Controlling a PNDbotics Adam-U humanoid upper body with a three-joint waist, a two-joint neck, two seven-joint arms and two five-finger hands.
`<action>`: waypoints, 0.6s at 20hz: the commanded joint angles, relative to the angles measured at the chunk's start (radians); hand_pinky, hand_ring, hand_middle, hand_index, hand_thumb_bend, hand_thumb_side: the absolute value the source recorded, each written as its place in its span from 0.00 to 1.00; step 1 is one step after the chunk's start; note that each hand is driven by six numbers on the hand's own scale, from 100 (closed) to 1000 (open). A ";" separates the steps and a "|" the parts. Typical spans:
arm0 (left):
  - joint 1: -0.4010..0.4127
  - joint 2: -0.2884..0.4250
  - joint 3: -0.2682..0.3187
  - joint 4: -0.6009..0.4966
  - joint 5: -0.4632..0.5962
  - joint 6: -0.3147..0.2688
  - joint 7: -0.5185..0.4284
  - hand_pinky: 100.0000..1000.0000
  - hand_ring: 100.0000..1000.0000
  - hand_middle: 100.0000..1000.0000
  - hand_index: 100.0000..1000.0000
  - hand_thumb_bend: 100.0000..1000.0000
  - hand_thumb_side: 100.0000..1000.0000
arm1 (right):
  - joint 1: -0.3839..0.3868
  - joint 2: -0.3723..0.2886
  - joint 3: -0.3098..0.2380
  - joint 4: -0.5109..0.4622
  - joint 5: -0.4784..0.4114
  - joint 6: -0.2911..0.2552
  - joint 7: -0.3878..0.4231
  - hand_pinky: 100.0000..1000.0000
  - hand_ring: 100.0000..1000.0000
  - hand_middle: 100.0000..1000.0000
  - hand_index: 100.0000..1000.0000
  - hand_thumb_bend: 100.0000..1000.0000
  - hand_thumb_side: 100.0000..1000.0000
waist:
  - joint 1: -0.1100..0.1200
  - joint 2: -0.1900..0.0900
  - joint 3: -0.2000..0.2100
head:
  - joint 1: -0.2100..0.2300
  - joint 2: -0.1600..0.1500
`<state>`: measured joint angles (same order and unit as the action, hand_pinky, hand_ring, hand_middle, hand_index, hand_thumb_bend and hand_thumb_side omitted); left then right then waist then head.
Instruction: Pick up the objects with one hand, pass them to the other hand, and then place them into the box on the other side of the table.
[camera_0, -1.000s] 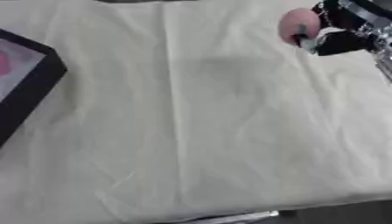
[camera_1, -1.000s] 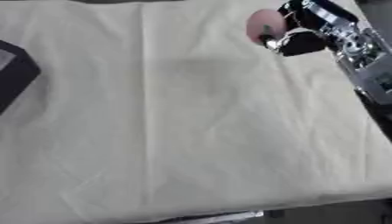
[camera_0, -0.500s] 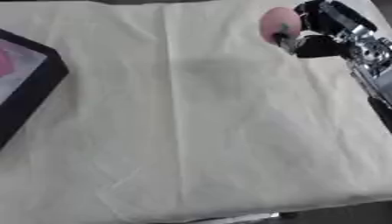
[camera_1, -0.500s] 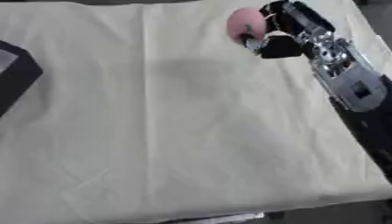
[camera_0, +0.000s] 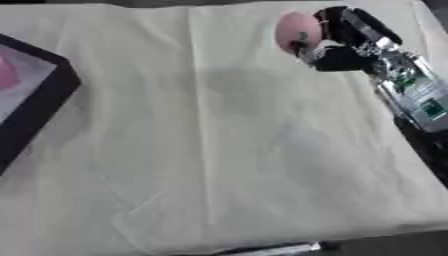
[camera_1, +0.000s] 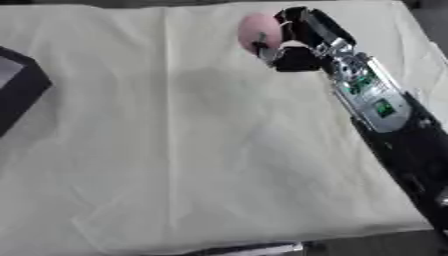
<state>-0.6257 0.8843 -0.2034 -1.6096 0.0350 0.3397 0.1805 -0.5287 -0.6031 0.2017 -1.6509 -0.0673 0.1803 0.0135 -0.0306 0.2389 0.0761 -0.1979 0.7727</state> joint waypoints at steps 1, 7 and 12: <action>-0.022 0.043 0.006 -0.023 0.004 -0.001 -0.006 0.78 0.61 0.62 0.70 0.32 0.43 | -0.022 -0.005 0.007 -0.007 -0.008 -0.006 -0.016 0.76 0.61 0.59 0.52 0.13 0.00 | 0.016 -0.041 0.002 | -0.006 -0.003; -0.052 0.043 -0.008 -0.037 0.003 -0.003 -0.027 0.78 0.61 0.62 0.70 0.32 0.42 | -0.036 0.022 0.030 -0.001 -0.014 -0.021 -0.032 0.76 0.60 0.59 0.52 0.12 0.00 | 0.017 -0.046 0.008 | -0.009 -0.003; -0.078 0.045 -0.029 -0.052 -0.005 0.001 -0.066 0.78 0.62 0.62 0.70 0.33 0.43 | -0.048 0.042 0.054 0.009 -0.004 -0.033 -0.037 0.76 0.60 0.60 0.52 0.12 0.00 | 0.017 -0.051 0.010 | -0.006 -0.003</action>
<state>-0.6860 0.8882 -0.2377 -1.6454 0.0329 0.3405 0.1254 -0.5576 -0.5487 0.2580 -1.6345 -0.0749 0.1533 -0.0217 -0.0285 0.2233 0.0860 -0.2042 0.7727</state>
